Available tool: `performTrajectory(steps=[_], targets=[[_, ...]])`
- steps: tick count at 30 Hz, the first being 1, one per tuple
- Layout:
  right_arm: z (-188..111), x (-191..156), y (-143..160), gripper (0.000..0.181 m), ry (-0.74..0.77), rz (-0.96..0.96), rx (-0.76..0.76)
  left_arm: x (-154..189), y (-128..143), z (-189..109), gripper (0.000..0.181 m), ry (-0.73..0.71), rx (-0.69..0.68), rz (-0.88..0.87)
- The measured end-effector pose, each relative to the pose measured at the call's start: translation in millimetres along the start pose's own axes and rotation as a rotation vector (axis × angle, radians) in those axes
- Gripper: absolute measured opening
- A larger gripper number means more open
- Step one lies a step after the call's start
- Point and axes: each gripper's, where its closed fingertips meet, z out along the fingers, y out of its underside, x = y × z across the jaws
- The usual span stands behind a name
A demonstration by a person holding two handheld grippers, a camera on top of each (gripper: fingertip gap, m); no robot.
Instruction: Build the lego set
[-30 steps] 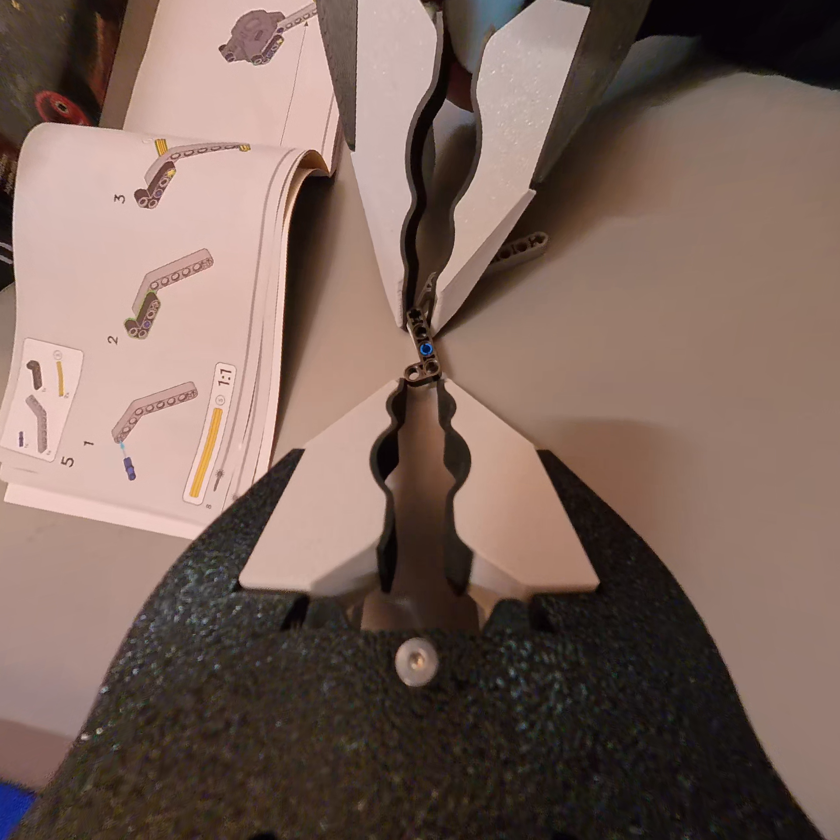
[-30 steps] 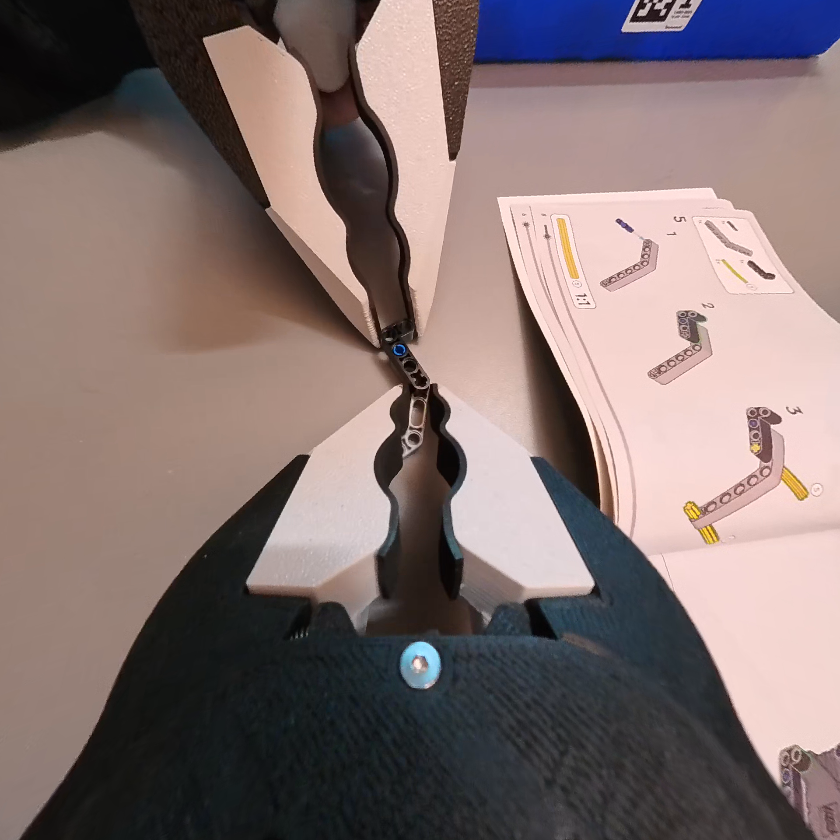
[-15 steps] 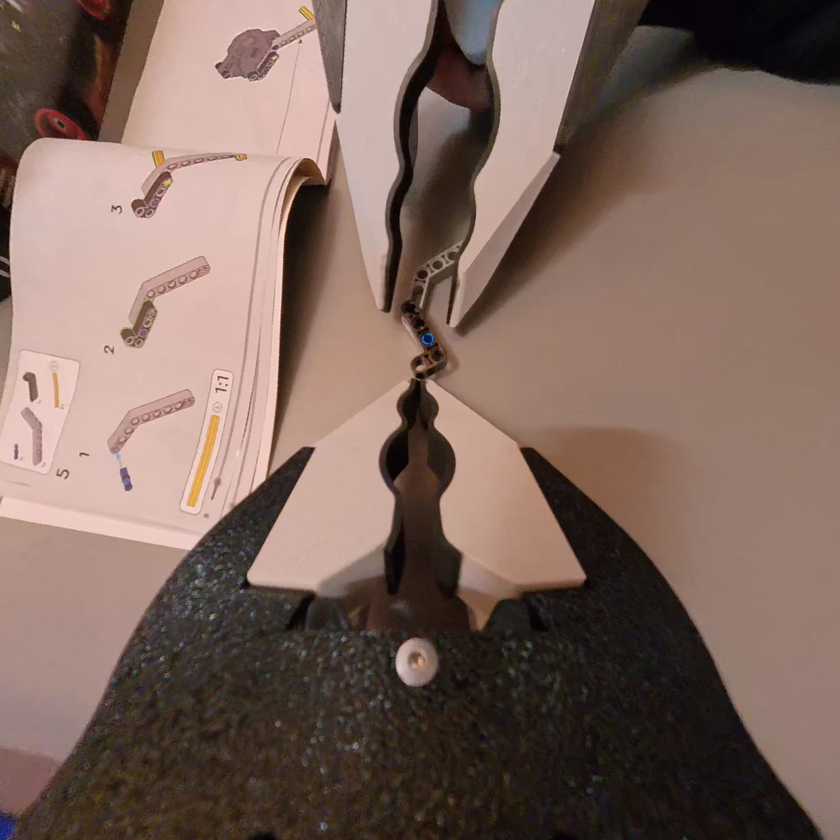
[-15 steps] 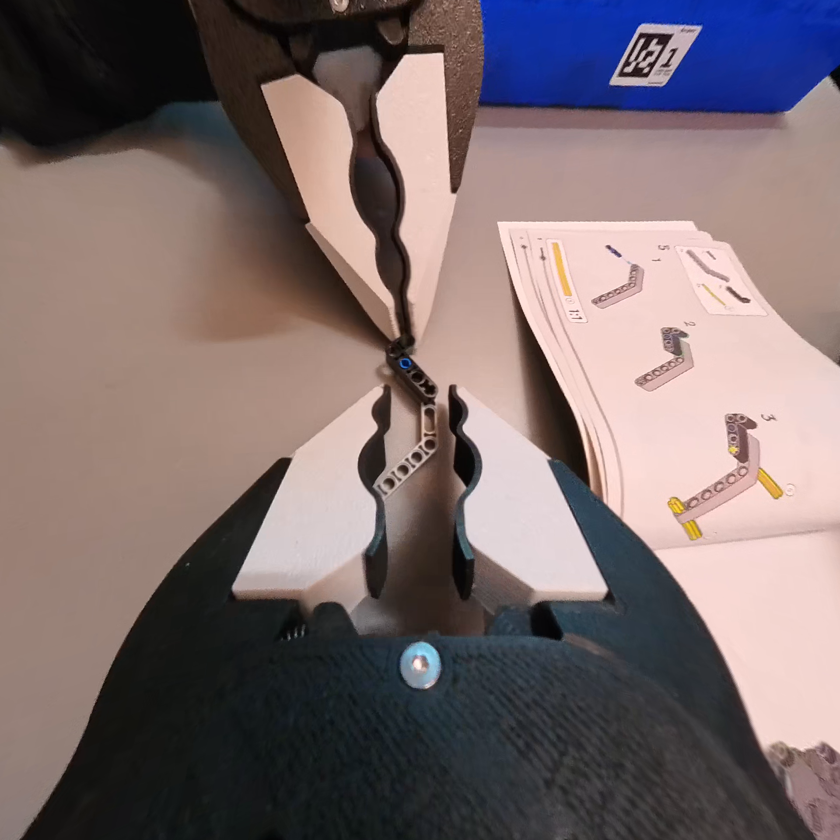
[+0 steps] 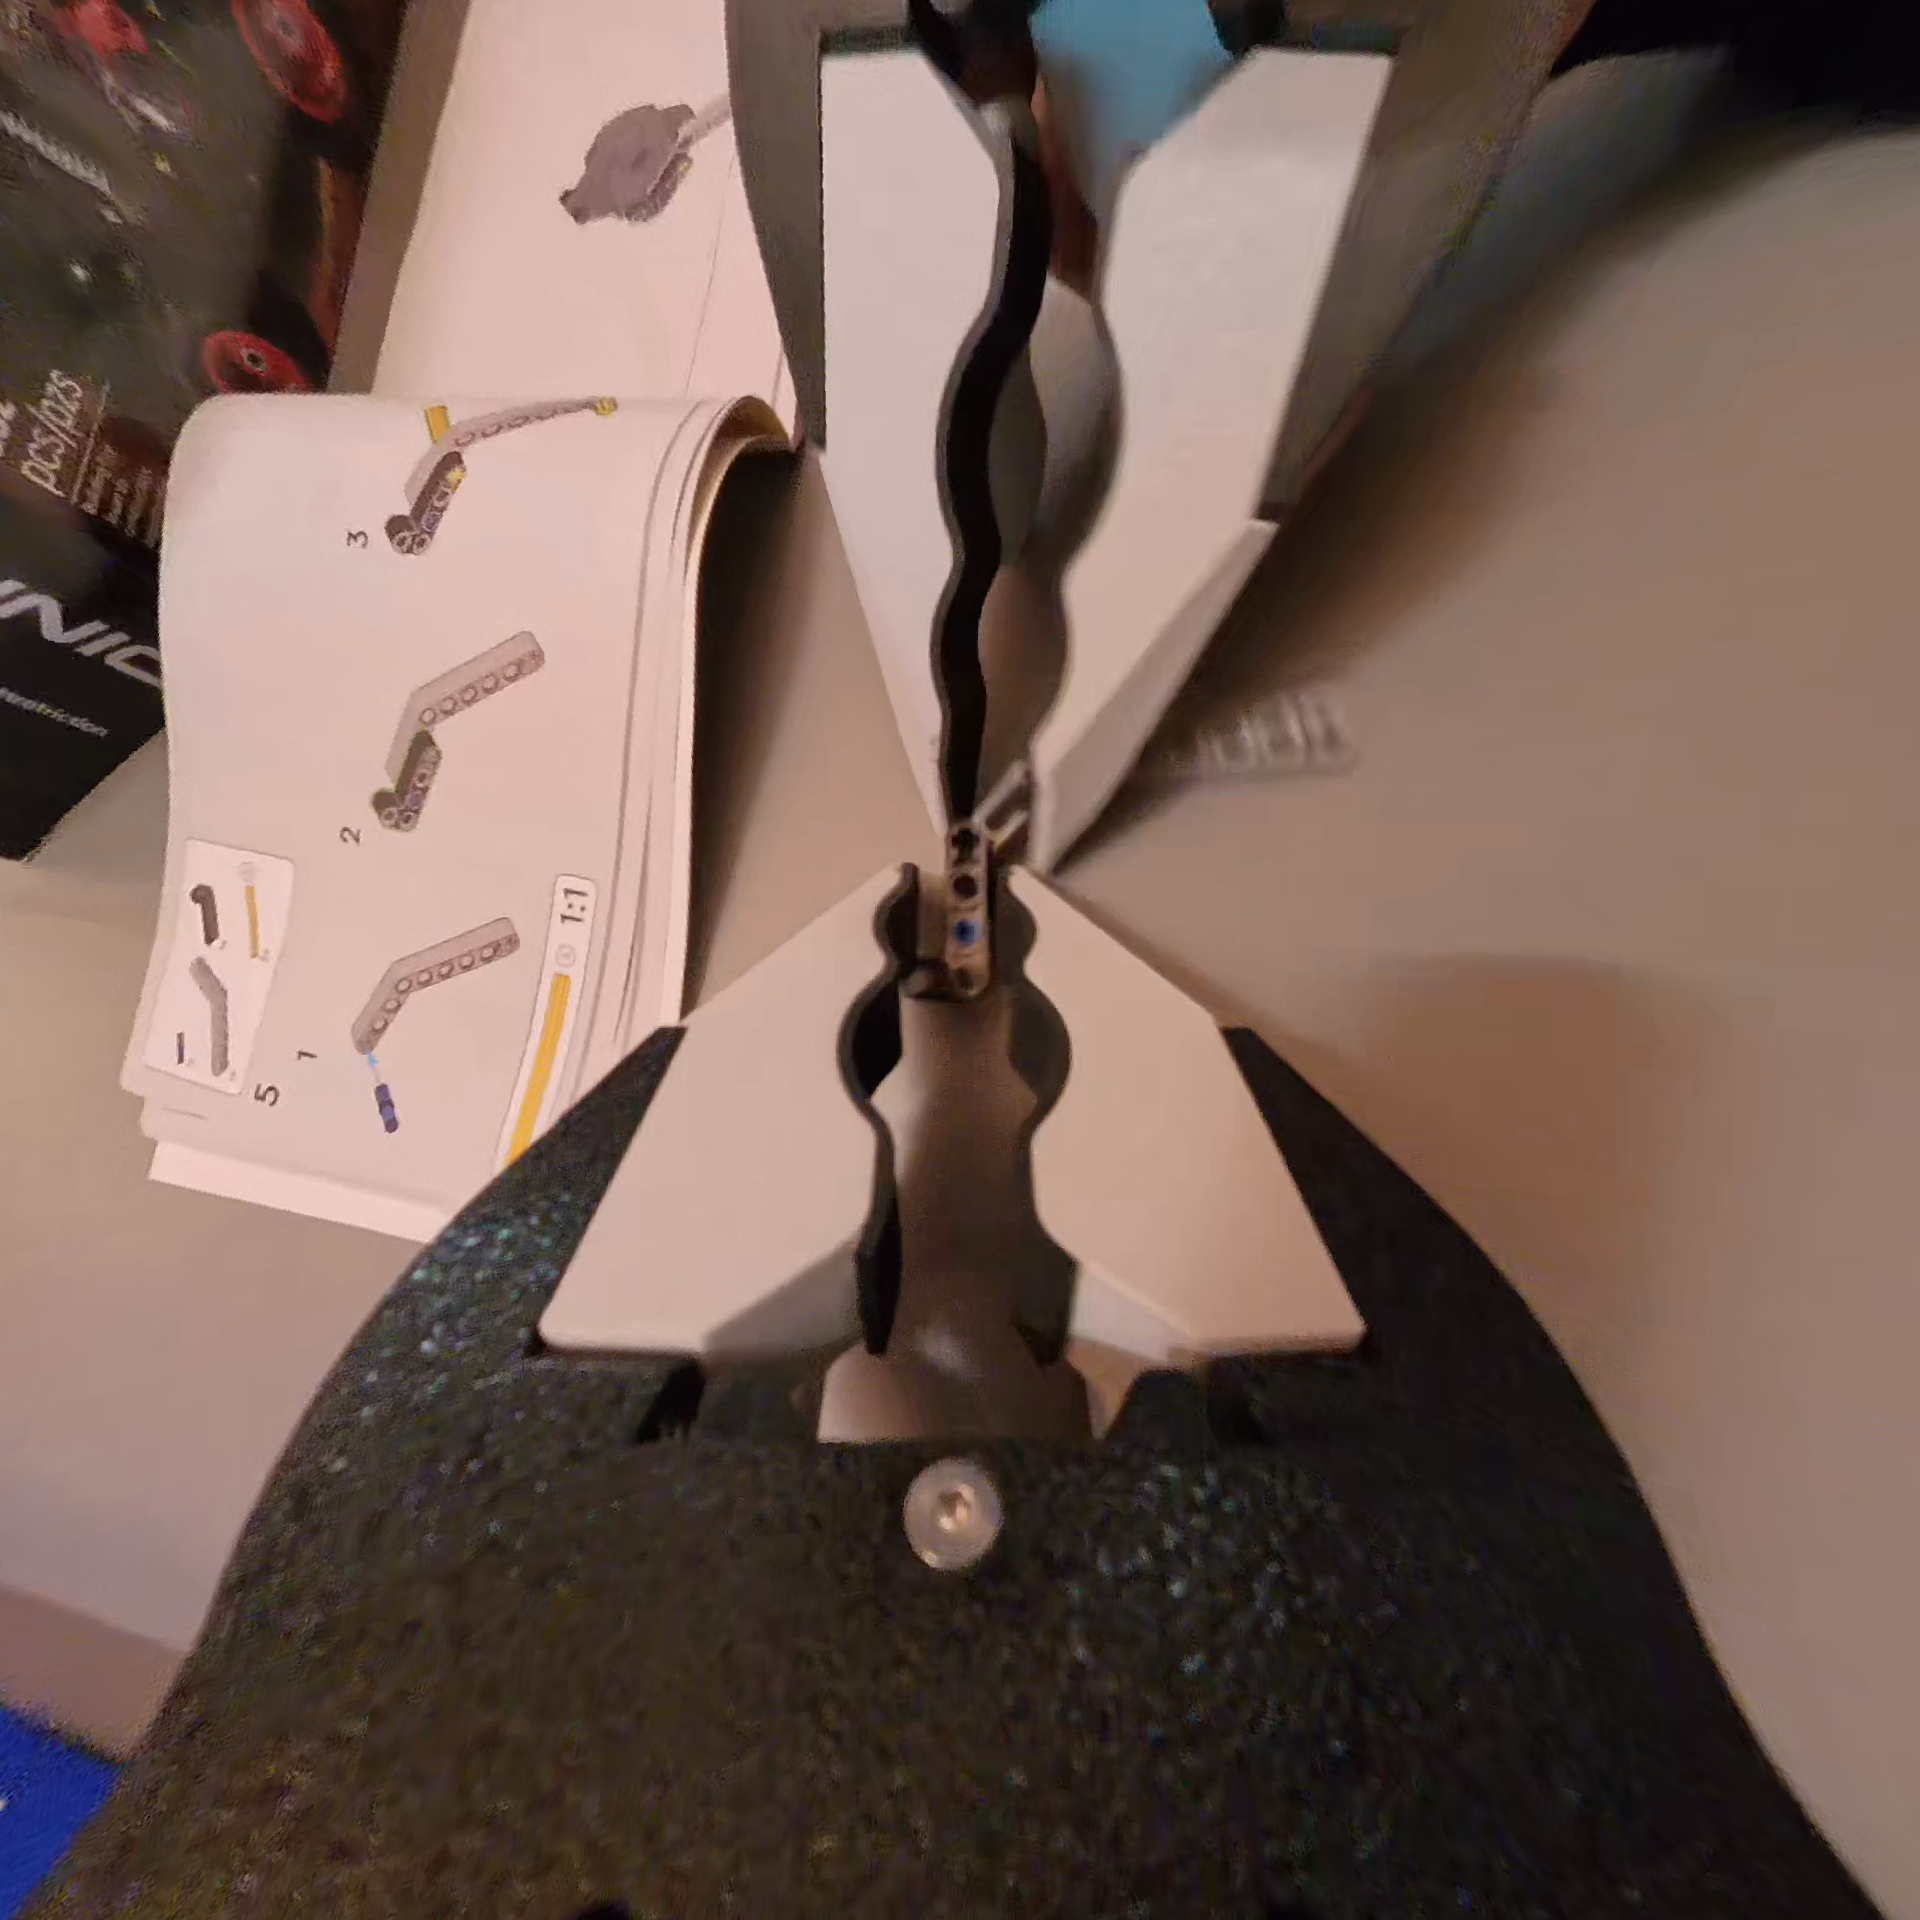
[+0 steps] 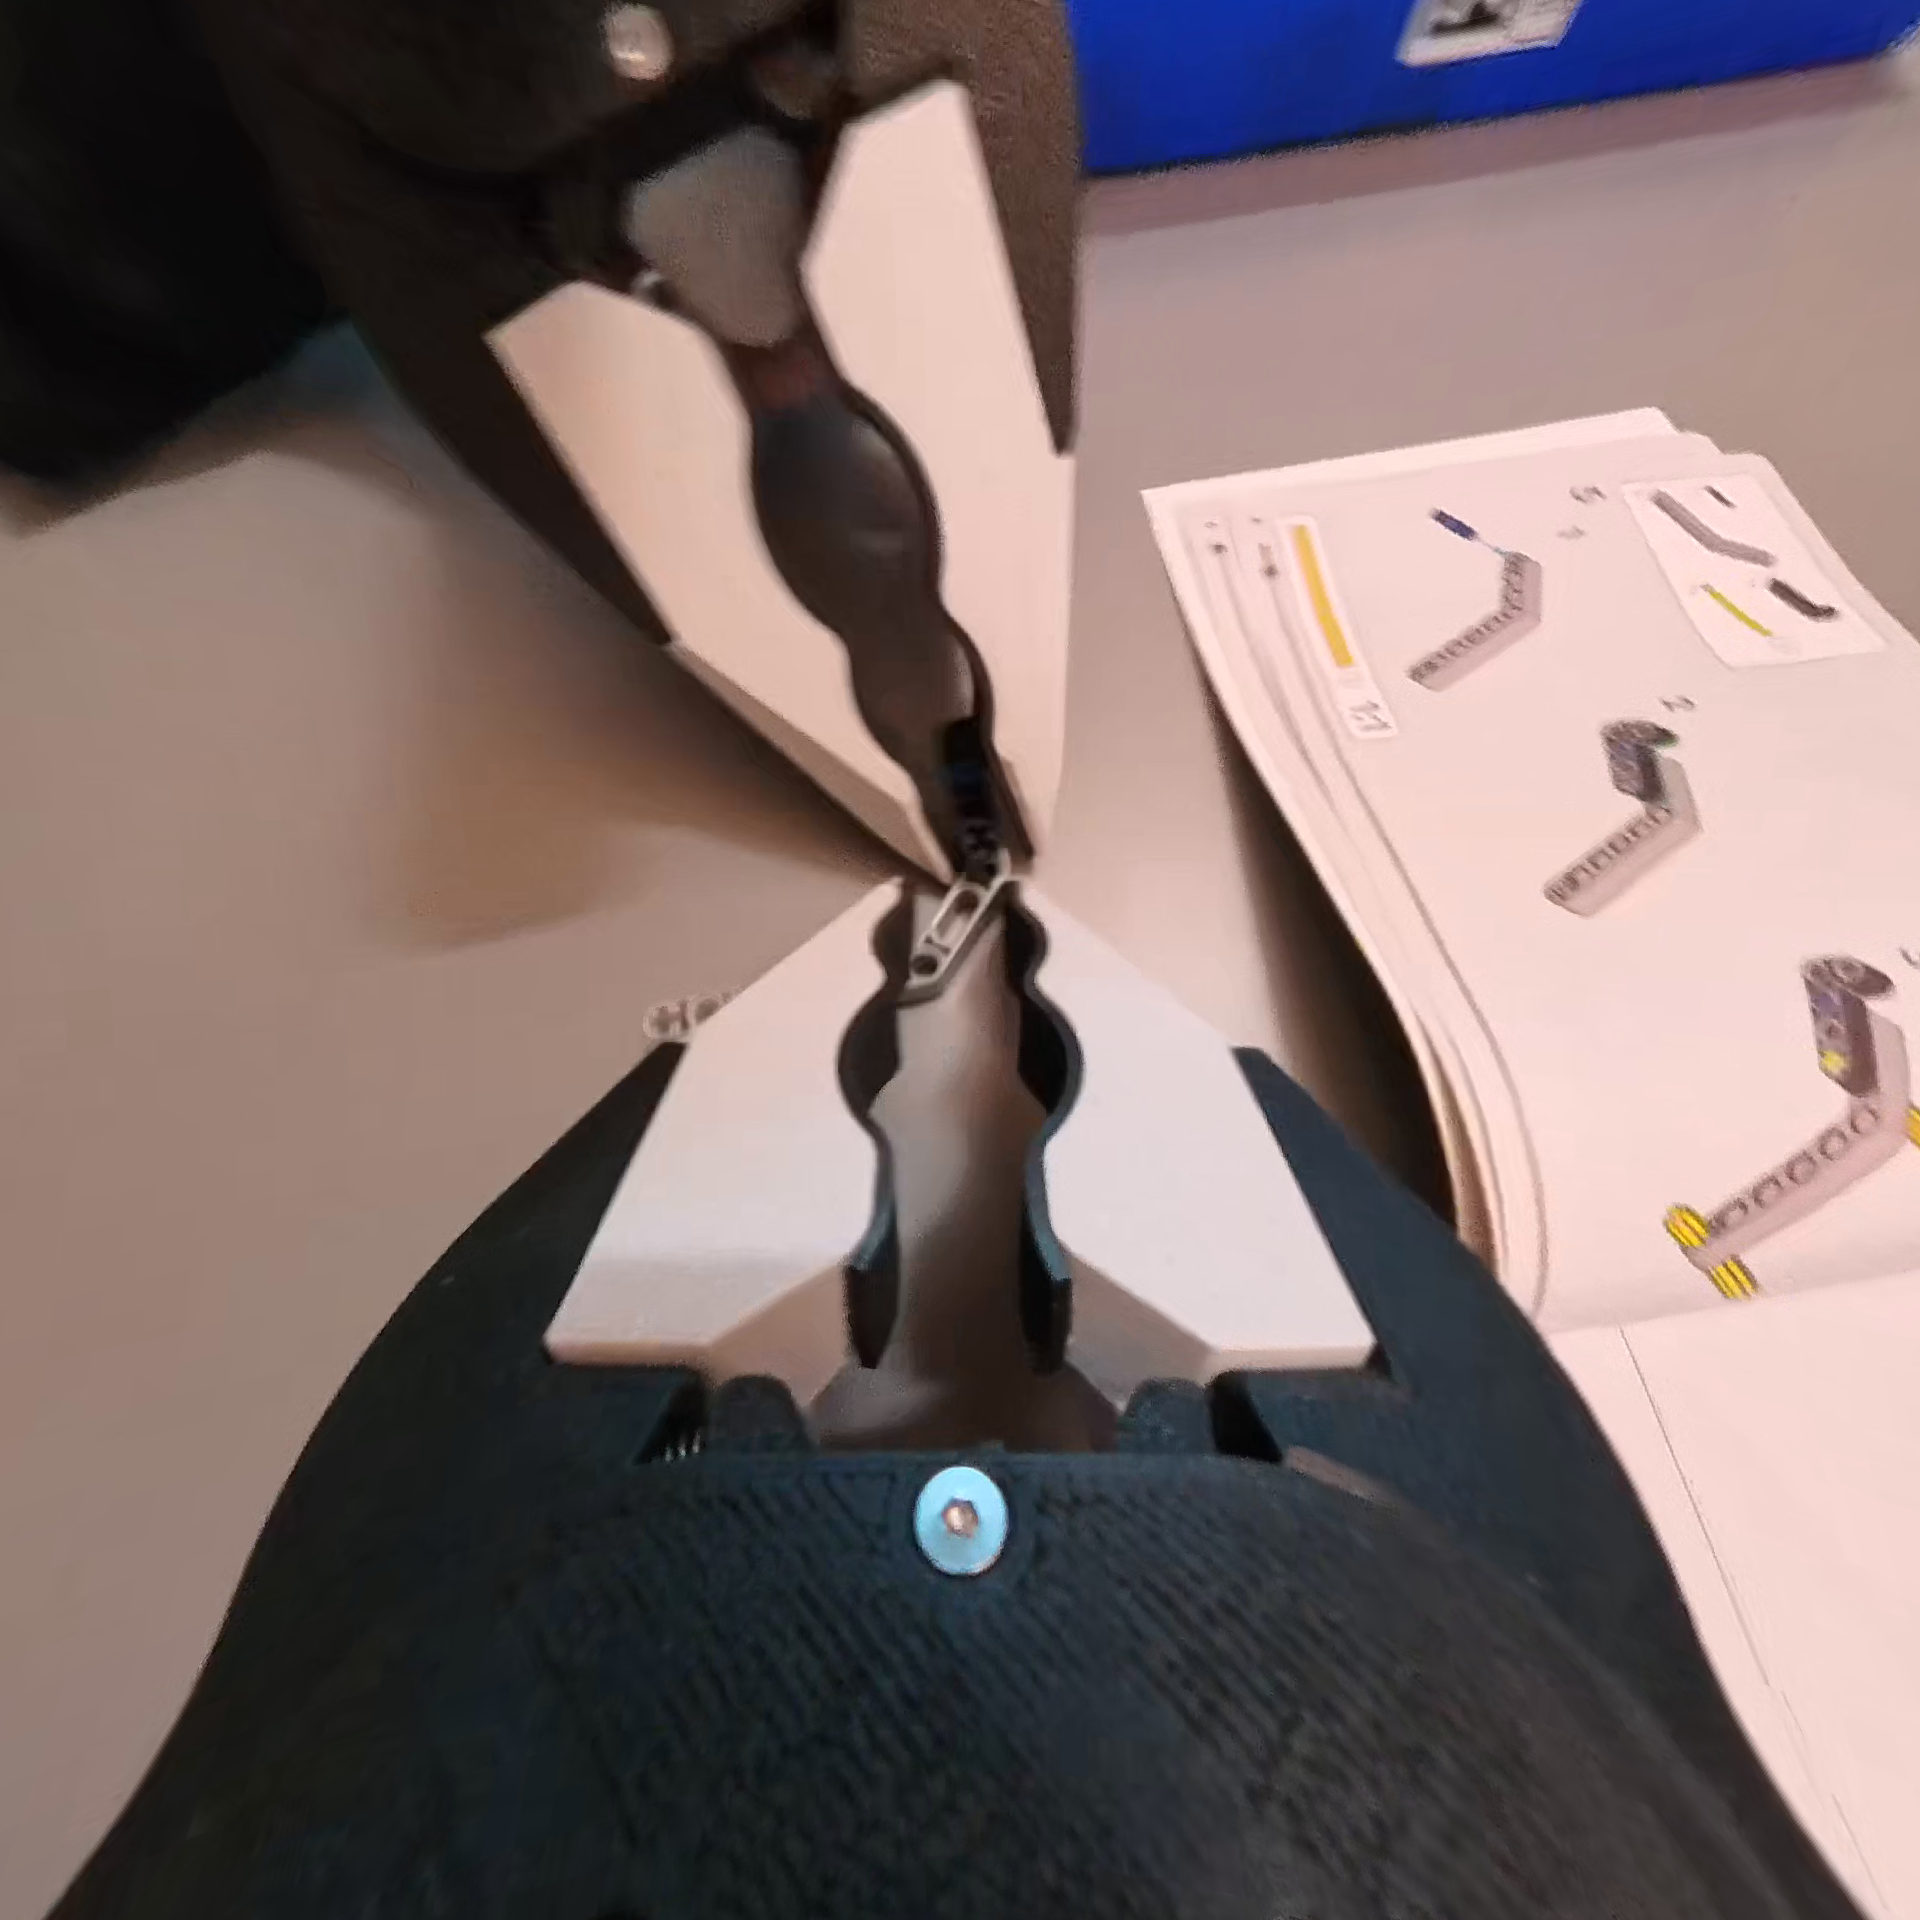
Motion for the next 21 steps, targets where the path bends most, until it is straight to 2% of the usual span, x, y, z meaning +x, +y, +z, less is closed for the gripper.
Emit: performTrajectory(steps=[1, 4, 6, 10, 13, 18, 21], targets=[[-1, -3, 1, 0.022, -0.010, -0.040, -0.011, 1, 0, 0, 0.006, 0.012, 0.004, -0.003], [-7, -4, 4, 0.023, -0.007, -0.113, -0.018, 2, 1, -1, 0.005, 0.044, 0.036, -0.021], [-10, 3, -1, 0.023, 0.014, -0.067, 0.025, 2, 3, -3, 0.005, 0.058, 0.042, -0.023], [-10, -4, -10, 0.018, -0.055, 0.034, 0.091, 2, 4, -3, 0.005, 0.062, 0.045, -0.017], [0, -4, 2, 0.017, -0.029, 0.023, 0.004, 1, 4, -3, 0.006, 0.052, 0.044, -0.019], [4, 2, 1, 0.008, 0.027, 0.002, -0.004, -1, 5, -5, 0.011, 0.045, 0.037, -0.029], [5, 2, 0, 0.007, 0.036, -0.002, -0.004, 2, 5, -4, 0.007, 0.053, 0.026, -0.027]])
